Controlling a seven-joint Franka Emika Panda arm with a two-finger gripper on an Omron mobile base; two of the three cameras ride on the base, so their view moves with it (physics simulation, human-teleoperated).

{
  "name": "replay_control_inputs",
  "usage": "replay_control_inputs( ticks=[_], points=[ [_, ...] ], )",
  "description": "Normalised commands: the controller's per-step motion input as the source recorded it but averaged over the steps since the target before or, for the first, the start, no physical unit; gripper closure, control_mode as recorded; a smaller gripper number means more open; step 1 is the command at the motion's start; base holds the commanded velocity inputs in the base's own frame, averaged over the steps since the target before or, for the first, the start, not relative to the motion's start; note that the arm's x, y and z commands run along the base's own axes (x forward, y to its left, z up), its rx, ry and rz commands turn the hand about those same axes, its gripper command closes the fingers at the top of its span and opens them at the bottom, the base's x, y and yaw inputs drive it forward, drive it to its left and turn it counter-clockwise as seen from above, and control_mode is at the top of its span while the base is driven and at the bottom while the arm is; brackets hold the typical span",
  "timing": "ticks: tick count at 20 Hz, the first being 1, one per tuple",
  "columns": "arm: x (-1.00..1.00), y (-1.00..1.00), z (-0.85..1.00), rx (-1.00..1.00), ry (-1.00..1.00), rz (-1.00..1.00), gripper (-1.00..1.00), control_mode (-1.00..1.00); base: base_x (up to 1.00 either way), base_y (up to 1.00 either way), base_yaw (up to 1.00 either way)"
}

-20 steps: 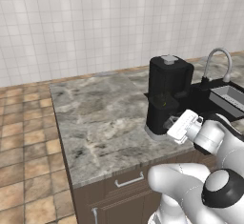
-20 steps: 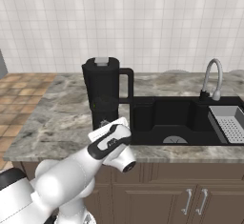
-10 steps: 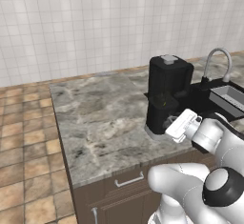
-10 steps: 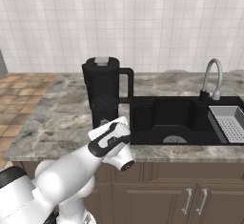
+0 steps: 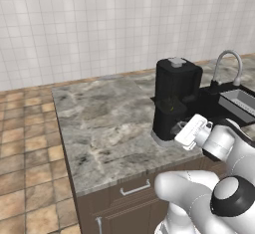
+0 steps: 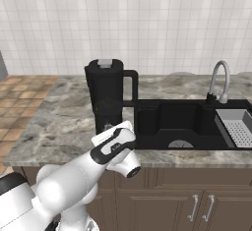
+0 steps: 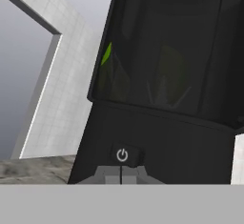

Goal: Grab the lemon wedges from the fridge, place them in the blender, close the lid, and turn on the blender to create a marinade.

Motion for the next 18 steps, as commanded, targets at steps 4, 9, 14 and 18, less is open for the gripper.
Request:
replay_control_inputs(
  ticks=[4, 9, 14, 18],
  points=[
    [0.0, 0.0, 0.26, 0.0, 0.0, 0.0, 1.0, -1.0, 0.0, 0.0, 0.0],
    [0.0, 0.0, 0.28, 0.0, -0.01, 0.0, 1.0, -1.0, 0.0, 0.0, 0.0],
    [-0.17, -0.02, 0.11, 0.0, 0.0, -0.02, 1.0, -1.0, 0.0, 0.0, 0.0],
    [-0.29, -0.05, 0.03, 0.0, 0.0, -0.02, 1.0, -1.0, 0.0, 0.0, 0.0]
  ],
)
